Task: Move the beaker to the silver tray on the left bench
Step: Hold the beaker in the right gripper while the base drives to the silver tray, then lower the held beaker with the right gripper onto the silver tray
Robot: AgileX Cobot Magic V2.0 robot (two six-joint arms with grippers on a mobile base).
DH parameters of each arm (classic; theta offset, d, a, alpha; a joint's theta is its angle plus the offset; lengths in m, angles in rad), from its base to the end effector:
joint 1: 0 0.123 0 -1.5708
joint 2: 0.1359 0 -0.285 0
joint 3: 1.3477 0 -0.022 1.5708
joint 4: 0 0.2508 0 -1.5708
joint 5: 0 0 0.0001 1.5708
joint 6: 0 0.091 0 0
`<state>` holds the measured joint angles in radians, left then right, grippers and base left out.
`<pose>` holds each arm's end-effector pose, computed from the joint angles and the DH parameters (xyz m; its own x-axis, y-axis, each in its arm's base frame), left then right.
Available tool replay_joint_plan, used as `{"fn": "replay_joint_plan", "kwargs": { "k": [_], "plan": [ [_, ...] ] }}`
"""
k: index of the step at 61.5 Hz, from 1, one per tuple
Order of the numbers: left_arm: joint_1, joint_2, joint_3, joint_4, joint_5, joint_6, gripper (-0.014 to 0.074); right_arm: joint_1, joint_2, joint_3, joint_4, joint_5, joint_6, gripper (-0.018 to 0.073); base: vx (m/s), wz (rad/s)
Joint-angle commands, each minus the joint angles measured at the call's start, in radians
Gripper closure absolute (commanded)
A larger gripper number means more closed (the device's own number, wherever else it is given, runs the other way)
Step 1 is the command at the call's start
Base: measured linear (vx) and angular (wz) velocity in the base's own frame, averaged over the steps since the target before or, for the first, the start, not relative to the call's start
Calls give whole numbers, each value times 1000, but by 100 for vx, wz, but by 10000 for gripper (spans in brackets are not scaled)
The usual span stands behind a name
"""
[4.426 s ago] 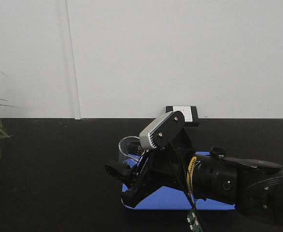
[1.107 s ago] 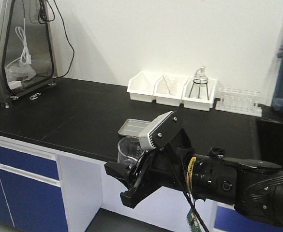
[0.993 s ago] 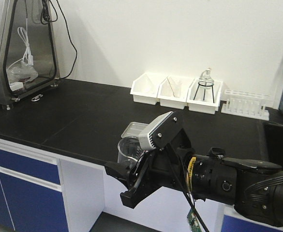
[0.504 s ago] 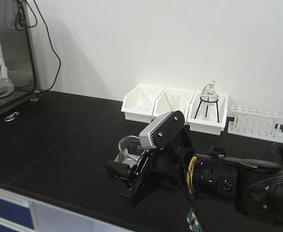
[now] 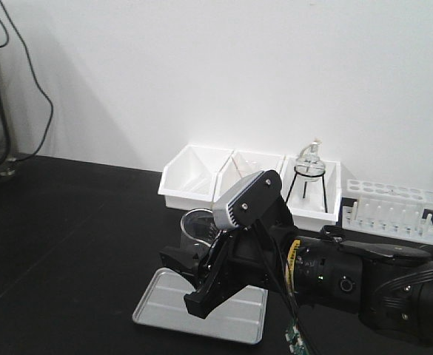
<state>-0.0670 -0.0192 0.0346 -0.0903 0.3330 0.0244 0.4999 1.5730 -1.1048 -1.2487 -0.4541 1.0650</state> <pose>0.0531 -0.0063 0.1726 -0.2618 -0.0435 -0.9641 0.0795 0.9946 -0.0664 0.2986 0.2061 0.3137 -0.0774 -0.1973 -0.9773 -0.8124 0.5808 -0.0529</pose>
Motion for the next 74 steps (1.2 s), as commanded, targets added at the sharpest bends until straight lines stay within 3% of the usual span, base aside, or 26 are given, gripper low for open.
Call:
{"fn": "replay_joint_plan", "kwargs": {
  "k": [1, 74],
  "plan": [
    [2, -7, 18, -5, -83, 0, 595, -4, -42, -33, 29, -31, -2, 573, 23, -19],
    [2, -7, 18, -5, -83, 0, 595, -4, -42, -33, 29, -28, -2, 570, 7, -12]
  ]
}}
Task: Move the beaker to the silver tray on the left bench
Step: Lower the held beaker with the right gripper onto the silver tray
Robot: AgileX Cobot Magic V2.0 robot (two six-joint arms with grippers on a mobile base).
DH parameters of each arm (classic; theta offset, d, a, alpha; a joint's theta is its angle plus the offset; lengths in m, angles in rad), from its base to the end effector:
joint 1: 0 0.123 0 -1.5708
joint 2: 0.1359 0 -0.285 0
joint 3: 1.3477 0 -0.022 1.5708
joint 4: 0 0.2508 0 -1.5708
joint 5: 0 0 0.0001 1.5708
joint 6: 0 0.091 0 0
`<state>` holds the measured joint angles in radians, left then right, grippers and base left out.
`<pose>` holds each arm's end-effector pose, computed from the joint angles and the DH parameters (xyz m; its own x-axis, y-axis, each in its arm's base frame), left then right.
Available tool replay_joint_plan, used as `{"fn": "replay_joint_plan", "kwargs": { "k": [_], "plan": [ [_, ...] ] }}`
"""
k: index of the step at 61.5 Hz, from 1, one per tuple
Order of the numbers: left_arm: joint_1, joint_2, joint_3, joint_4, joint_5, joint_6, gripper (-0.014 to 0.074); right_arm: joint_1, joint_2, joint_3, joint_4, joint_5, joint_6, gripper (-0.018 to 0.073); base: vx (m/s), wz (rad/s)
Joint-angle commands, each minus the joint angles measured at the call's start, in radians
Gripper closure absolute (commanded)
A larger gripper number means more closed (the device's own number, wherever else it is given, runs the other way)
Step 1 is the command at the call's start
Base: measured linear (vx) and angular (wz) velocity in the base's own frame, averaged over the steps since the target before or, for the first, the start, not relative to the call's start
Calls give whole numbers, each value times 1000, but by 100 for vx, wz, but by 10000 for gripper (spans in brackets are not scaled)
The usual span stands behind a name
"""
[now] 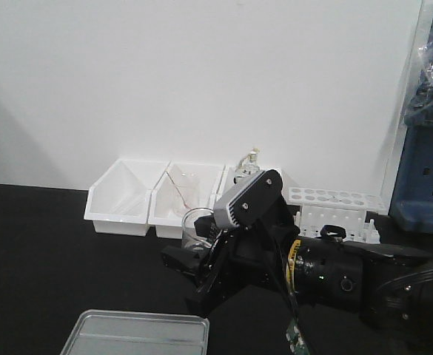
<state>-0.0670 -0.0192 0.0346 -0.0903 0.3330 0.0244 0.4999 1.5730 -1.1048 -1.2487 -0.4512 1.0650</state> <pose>0.0531 -0.0063 0.1726 -0.2618 -0.0435 -0.9641 0.0795 0.9946 -0.0664 0.2988 0.2060 0.3136 -0.0782 -0.1985 -0.9770 -0.8109 0.5828 -0.0535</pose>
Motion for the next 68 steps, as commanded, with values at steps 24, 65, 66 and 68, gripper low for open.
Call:
{"fn": "replay_joint_plan", "kwargs": {
  "k": [24, 65, 66, 68],
  "plan": [
    [2, -7, 18, -5, -83, 0, 595, -4, -42, -33, 32, -38, -2, 571, 0, 0],
    [2, -7, 18, -5, -83, 0, 595, -4, 125, -79, 113, -12, -13, 571, 0, 0],
    [2, -7, 18, -5, -83, 0, 595, -4, 149, -96, 113, -12, -13, 571, 0, 0],
    [2, -7, 18, -5, -83, 0, 595, -4, 179, -119, 112, -13, -13, 571, 0, 0]
  ]
}}
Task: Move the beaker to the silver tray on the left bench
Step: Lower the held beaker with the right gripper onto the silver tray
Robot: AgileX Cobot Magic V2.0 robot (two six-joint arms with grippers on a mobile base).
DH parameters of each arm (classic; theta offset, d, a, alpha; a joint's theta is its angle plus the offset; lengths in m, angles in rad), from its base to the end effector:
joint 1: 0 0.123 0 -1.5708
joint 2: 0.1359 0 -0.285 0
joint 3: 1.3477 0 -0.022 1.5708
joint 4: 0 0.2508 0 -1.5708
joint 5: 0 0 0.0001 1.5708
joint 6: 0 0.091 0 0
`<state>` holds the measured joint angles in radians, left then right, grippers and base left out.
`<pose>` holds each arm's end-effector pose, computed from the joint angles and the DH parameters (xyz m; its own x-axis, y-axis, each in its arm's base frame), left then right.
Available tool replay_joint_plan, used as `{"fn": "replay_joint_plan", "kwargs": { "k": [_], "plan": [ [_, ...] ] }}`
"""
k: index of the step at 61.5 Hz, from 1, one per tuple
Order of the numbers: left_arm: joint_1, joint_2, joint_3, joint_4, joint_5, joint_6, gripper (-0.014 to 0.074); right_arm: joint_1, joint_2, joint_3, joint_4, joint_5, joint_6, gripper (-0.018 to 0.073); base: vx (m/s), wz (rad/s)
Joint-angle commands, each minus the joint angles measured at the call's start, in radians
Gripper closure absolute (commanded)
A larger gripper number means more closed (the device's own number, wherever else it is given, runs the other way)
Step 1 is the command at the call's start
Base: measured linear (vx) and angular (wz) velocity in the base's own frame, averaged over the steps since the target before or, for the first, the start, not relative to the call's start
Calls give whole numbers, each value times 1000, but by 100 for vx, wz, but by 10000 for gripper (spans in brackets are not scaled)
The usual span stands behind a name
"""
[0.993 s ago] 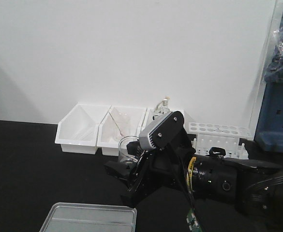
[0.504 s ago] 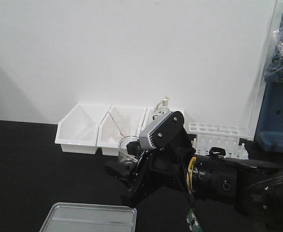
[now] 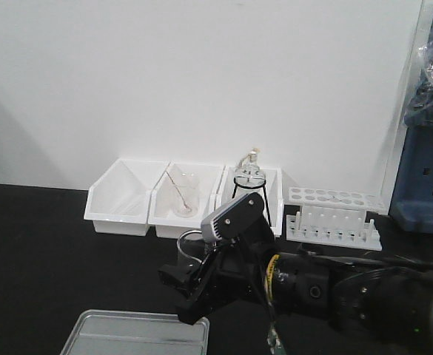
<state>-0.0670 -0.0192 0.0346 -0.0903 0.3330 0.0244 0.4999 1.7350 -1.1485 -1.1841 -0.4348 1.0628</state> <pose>0.0531 -0.0063 0.1726 -0.2618 -0.0435 -0.9641 0.0795 0.9946 -0.0664 0.3291 0.2201 0.2676 -0.2142 -0.2071 -0.9546 -0.7870 0.6154 0.0431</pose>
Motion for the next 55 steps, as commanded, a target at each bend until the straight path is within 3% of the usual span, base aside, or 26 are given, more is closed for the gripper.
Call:
{"fn": "replay_joint_plan", "kwargs": {
  "k": [1, 22, 55],
  "plan": [
    [2, -7, 18, -5, -83, 0, 595, -4, 34, -84, 48, -31, -11, 571, 0, 0],
    [2, -7, 18, -5, -83, 0, 595, -4, 251, -170, 44, -126, -15, 571, 0, 0],
    [2, -7, 18, -5, -83, 0, 595, -3, 409, -170, 44, -141, -20, 571, 0, 0]
  ]
}}
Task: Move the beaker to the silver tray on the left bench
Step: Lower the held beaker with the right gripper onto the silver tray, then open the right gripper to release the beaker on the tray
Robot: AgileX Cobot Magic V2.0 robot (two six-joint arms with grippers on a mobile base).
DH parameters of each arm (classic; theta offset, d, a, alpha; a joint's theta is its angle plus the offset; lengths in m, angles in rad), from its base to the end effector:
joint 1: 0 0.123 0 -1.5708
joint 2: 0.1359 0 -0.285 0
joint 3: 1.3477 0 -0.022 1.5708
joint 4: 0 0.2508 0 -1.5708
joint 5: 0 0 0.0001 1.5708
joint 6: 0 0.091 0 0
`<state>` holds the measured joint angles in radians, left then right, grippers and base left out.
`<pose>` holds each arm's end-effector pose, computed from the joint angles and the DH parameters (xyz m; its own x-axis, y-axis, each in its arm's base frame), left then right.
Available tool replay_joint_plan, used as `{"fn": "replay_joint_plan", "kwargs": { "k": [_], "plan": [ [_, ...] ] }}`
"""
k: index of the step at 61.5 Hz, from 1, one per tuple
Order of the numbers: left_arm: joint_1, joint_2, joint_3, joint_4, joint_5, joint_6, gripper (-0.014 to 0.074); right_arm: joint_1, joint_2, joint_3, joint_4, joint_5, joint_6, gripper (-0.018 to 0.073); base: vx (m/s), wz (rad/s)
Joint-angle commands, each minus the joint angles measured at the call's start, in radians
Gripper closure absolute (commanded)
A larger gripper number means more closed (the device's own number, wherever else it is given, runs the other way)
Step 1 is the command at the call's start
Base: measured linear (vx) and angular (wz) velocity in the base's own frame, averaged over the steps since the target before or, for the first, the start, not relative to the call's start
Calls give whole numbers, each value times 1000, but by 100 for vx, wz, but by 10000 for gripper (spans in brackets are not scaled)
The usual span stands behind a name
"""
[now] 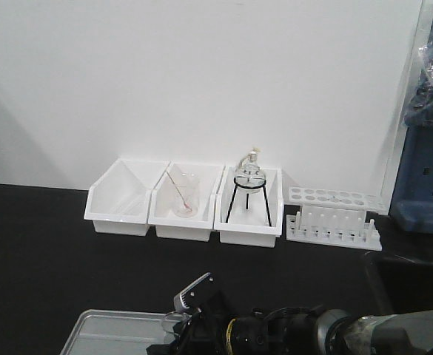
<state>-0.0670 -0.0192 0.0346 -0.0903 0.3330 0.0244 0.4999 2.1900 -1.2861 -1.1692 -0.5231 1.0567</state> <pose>0.0531 -0.0063 0.1726 -0.2618 -0.0435 -0.9641 0.0795 0.9946 -0.0664 0.3749 0.2524 0.1174 -0.4468 -0.3030 -0.8418 -0.7872 0.5802 0.2090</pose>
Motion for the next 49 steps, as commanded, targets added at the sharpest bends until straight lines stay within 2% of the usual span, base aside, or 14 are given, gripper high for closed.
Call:
{"fn": "replay_joint_plan", "kwargs": {
  "k": [1, 21, 30, 39, 49],
  "plan": [
    [2, -7, 18, -5, -83, 0, 595, -3, -43, -32, 30, -52, -14, 571, 0, 0],
    [2, -7, 18, -5, -83, 0, 595, 20, 9, -32, 31, -59, -16, 565, 0, 0],
    [2, -7, 18, -5, -83, 0, 595, 41, 12, -32, 32, -5, -16, 547, 0, 0],
    [2, -7, 18, -5, -83, 0, 595, 46, 12, -32, 33, 34, -8, 499, 0, 0],
    [2, -7, 18, -5, -83, 0, 595, 46, 12, -32, 47, 34, -8, 399, 0, 0]
  ]
}}
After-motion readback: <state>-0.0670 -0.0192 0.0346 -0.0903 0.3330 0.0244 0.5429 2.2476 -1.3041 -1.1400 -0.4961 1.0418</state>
